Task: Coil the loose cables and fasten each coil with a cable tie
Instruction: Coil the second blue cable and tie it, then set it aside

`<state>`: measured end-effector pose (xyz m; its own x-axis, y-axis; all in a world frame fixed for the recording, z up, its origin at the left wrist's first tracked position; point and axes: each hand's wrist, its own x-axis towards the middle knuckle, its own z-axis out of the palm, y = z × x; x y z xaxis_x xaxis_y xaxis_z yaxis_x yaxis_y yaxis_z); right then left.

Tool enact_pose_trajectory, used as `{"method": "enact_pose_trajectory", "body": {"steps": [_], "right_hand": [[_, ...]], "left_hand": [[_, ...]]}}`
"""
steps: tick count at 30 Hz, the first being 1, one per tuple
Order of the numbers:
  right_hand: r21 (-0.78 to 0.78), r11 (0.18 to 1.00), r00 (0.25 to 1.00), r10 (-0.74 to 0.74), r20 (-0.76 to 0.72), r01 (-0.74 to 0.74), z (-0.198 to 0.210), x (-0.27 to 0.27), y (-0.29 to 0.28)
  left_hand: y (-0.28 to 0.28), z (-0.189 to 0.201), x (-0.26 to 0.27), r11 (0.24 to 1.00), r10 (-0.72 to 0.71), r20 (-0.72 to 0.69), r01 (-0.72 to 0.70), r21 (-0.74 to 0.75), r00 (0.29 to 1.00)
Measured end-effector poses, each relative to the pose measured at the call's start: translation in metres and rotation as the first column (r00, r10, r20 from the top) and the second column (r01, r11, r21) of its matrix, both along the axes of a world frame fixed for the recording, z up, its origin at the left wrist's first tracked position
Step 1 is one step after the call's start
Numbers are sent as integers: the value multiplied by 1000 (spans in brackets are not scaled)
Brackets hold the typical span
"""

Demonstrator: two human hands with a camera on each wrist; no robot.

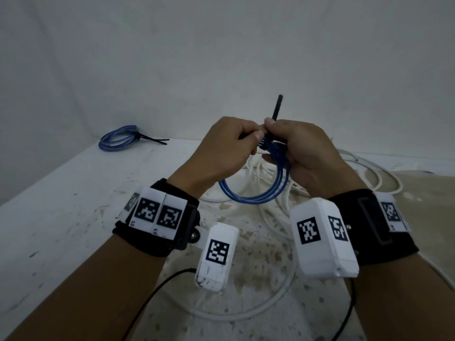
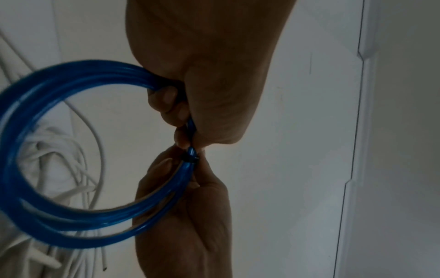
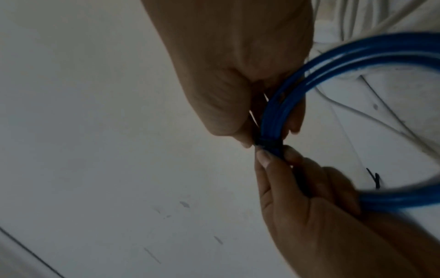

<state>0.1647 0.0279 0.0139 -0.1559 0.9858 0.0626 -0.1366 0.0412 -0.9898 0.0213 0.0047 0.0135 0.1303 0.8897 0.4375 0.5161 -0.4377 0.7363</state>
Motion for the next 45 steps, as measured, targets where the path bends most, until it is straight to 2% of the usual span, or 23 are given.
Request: {"method": "enact_pose_trajectory", "body": {"steps": [6,13,17,20,22,26,29,31,33,34,36,38,40,42,45], "right_hand": [[94,992,995,-86,-49,90,-4,3,5],[82,979,982,-185,-23,186,-12,1,10],[77,990,990,-125,61,120,0,1,5],[56,997,970,-67,234,55,19,0,-3],[80,997,945,-45,324,20,32,-8,-8],[119,993,952,-42,303,6,57,-29,-15],[91,995,982,-55,179,39,72,-46,-24],[51,995,993,-94,67,91,78,-59,-31],[14,992,992,-123,0,123,80,-75,-39],[-7,992,992,-123,-27,122,79,-84,-44],[-56,995,994,-83,-73,79,75,-100,-53],[-93,995,997,20,-79,-27,71,-111,-59],[-94,984,987,157,28,-154,68,-118,-63],[-99,967,954,248,170,-234,67,-122,-64],[-149,939,921,336,200,-310,66,-132,-58]], "left_hand": [[1,-10,7,999,-17,39,15,47,999],[4,-16,10,1000,12,-7,-12,1,1000],[5,-7,14,998,33,55,-30,-48,998],[0,8,11,998,29,56,-26,-54,998],[-5,19,3,997,34,123,-25,-74,992],[-18,42,-17,994,84,213,-67,-90,973],[-33,51,-37,988,107,416,-48,-150,903],[-46,51,-49,977,123,629,16,-211,767],[-59,45,-58,969,135,801,91,-229,584],[-64,41,-63,966,149,846,106,-234,511],[-71,36,-76,961,202,876,82,-262,437],[-76,37,-94,955,265,879,20,-296,397],[-80,40,-116,944,319,865,-45,-327,387],[-84,40,-136,933,348,832,-77,-351,432],[-83,34,-163,921,364,789,-65,-384,495]]}}
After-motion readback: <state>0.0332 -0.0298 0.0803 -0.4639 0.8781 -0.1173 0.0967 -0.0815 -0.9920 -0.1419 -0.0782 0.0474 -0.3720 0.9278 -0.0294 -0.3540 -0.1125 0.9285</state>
